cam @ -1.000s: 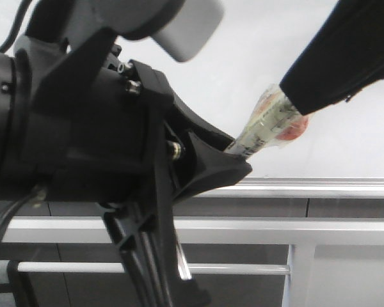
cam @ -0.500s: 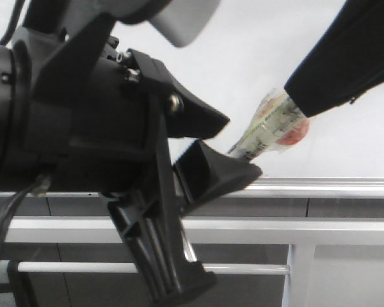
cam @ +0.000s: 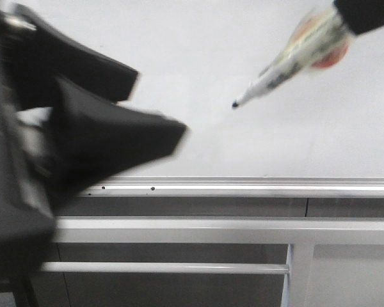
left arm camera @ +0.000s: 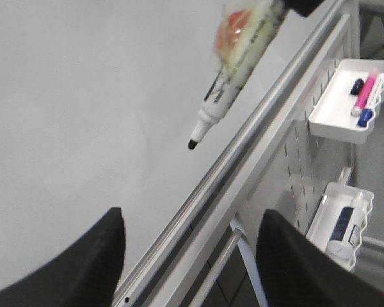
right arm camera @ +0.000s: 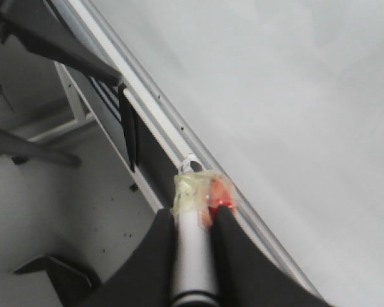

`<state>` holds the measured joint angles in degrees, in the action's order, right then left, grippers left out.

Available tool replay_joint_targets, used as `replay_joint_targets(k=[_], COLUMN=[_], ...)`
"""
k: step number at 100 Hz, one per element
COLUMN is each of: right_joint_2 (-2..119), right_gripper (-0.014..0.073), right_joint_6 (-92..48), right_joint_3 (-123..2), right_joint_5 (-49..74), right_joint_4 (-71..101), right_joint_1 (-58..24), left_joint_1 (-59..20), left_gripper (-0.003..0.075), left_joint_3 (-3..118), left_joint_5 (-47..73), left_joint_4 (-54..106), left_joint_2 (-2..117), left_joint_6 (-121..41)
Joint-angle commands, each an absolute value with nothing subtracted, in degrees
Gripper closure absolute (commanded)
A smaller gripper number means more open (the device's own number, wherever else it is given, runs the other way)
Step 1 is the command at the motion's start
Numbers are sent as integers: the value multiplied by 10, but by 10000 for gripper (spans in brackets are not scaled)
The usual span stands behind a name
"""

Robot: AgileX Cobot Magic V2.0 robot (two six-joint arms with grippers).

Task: Write number 1 on whiteboard

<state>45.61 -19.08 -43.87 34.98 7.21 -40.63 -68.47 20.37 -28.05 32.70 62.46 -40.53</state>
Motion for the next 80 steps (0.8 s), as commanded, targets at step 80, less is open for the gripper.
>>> replay_joint_targets(k=[80], right_joint_2=[162], right_gripper=[656], right_joint_6=[-137], right_joint_3=[-190], right_joint_5=[81], right_joint_4=[68], right_joint_1=[-407], left_joint_1=[-689], left_gripper=[741], left_joint_3=[166], left_joint_5=[-324], left_joint_4=[437], left_joint_2=[472], left_joint_6=[-403])
